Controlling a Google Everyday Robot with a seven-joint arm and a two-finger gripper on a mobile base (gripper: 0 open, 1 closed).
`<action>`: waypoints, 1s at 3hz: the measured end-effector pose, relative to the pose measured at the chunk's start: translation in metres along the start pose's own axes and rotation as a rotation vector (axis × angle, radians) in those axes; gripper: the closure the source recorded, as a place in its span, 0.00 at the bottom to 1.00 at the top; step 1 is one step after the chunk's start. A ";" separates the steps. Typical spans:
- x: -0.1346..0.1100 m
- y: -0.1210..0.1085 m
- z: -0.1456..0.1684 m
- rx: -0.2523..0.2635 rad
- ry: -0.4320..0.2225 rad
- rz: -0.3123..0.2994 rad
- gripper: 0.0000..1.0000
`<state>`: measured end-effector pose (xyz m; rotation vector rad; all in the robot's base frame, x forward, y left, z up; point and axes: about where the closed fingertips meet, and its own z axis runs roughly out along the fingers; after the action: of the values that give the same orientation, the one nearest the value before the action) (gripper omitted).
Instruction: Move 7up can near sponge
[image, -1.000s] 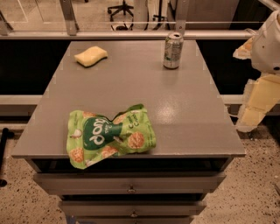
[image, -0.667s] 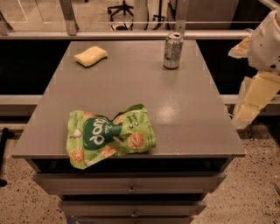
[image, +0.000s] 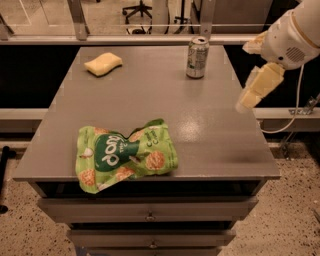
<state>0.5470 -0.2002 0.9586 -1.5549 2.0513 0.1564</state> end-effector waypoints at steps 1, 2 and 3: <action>-0.010 -0.042 0.023 0.020 -0.121 0.076 0.00; -0.011 -0.052 0.030 0.021 -0.148 0.093 0.00; -0.011 -0.052 0.031 0.021 -0.148 0.093 0.00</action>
Offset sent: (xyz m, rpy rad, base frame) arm 0.0489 0.0045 -0.0049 0.1343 -0.0249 -0.0457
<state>0.6079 -0.1947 0.9508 -1.3934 2.0024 0.2759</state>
